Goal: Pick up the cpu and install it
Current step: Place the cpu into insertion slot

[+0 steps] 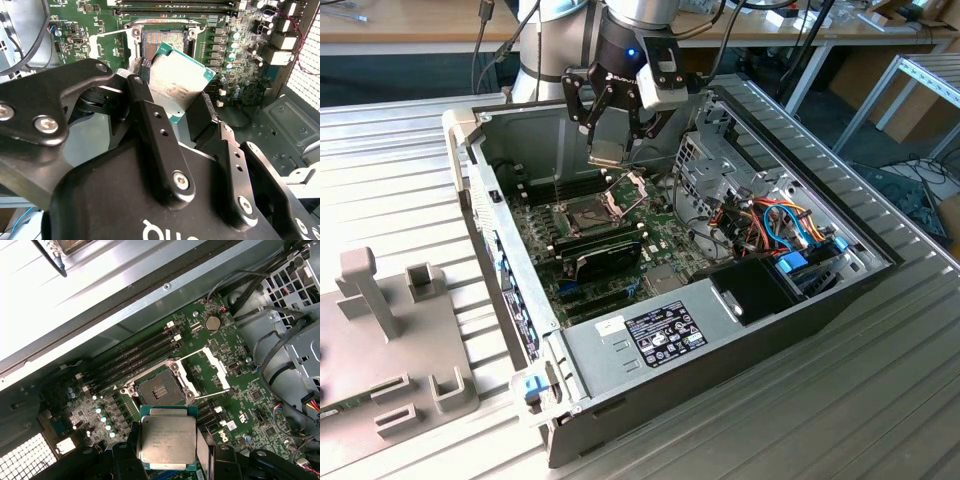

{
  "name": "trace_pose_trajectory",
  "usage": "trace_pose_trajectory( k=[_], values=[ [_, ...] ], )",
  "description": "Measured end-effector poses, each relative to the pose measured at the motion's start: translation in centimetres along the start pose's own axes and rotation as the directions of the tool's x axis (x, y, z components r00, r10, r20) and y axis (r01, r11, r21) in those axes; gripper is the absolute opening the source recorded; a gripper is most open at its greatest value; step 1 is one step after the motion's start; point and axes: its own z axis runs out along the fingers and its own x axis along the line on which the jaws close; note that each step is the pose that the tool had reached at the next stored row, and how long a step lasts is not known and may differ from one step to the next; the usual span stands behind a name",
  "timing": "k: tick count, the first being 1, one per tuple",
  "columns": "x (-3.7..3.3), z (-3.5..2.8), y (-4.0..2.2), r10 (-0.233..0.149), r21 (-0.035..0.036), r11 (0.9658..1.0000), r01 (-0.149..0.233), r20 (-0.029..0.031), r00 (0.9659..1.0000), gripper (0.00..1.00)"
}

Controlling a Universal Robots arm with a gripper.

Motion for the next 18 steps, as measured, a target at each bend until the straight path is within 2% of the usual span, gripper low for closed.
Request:
trace_pose_trajectory(
  k=[6,13,18],
  values=[
    [0.0,0.01,0.0,0.01,-0.0001,1.0,-0.01,-0.0002,1.0,0.54],
    [0.0,0.08,0.0,0.069,-0.0025,0.9976,-0.069,-0.0017,0.9976,0.54],
    [0.0,0.08,0.0,0.07,-0.0025,0.9976,-0.07,-0.0018,0.9976,0.54]
  ],
)
